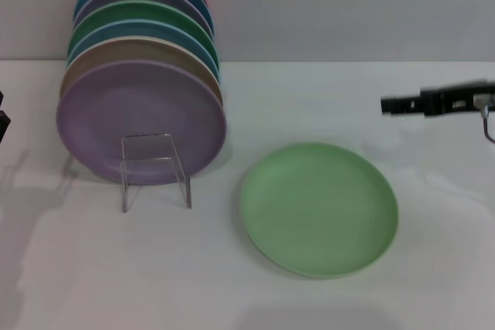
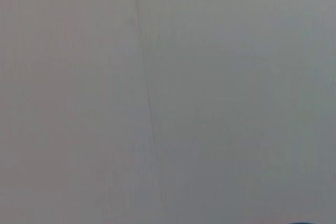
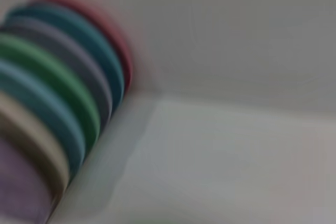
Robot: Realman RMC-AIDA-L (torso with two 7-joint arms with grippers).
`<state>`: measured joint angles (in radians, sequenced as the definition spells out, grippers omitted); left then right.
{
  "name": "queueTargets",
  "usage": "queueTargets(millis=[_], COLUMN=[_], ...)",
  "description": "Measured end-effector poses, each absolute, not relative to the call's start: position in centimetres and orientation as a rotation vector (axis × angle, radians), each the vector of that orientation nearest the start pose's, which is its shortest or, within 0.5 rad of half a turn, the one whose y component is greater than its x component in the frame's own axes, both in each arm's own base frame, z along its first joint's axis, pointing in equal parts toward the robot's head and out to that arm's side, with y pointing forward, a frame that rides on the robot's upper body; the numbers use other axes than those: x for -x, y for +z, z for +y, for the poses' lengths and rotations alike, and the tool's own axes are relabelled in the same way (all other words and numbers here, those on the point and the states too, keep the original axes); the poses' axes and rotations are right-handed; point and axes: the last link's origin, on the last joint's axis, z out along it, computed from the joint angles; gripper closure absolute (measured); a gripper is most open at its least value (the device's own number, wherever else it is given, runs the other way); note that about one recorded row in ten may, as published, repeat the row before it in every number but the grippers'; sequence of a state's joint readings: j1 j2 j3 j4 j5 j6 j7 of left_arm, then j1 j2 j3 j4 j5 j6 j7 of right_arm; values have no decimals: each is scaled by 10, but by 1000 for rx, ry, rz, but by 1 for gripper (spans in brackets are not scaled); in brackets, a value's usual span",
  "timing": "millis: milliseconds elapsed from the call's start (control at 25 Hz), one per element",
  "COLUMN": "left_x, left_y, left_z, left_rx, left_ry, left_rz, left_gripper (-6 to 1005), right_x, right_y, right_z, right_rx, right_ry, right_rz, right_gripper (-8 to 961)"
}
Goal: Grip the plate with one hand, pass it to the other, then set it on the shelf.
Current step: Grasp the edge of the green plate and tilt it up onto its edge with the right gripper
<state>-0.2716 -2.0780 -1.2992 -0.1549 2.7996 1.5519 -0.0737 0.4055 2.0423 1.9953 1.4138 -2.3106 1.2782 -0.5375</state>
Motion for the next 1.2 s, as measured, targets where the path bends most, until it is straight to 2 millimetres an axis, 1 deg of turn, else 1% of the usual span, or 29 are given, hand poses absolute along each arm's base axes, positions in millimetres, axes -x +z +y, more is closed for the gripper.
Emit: queueTargets(millis=[40, 160, 200, 240, 280, 320, 400, 440, 600, 640, 800, 1200], left_x=[329, 330, 330, 330, 330, 330, 330, 330, 330, 330, 330, 330], left_y=[26, 26, 26, 26, 25, 26, 26, 26, 25, 25, 25, 25], left_z=[272, 273, 273, 273, 273, 273, 272, 272, 272, 272, 272, 273], left_rx=[1481, 1483, 1483, 1483, 1484, 1484, 1484, 1484, 1487, 1487, 1488, 1487], left_ry=[-791, -787, -787, -787, -786, -786, -785, -785, -784, -784, -785, -786], left_rz=[-205, -209, -209, -209, -210, -210, -209, -209, -210, -210, -209, -208], left_gripper=[214, 214, 214, 214, 214, 214, 214, 214, 214, 214, 214, 214], right_x=[-218, -221, -223, -223, -225, -225, -228, -228, -231, -231, -233, -237], right_y=[68, 64, 60, 60, 54, 54, 43, 43, 27, 27, 16, 5], right_z=[371, 369, 370, 370, 372, 372, 374, 374, 378, 378, 381, 384], right_rx=[2243, 2274, 2280, 2280, 2288, 2288, 2294, 2294, 2311, 2311, 2319, 2323], right_ry=[192, 98, 15, 15, -60, -60, -142, -142, -200, -200, -229, -256], right_rz=[1187, 1267, 1274, 1274, 1283, 1283, 1301, 1301, 1320, 1320, 1316, 1339], right_gripper=[144, 144, 144, 144, 144, 145, 145, 145, 145, 145, 146, 147])
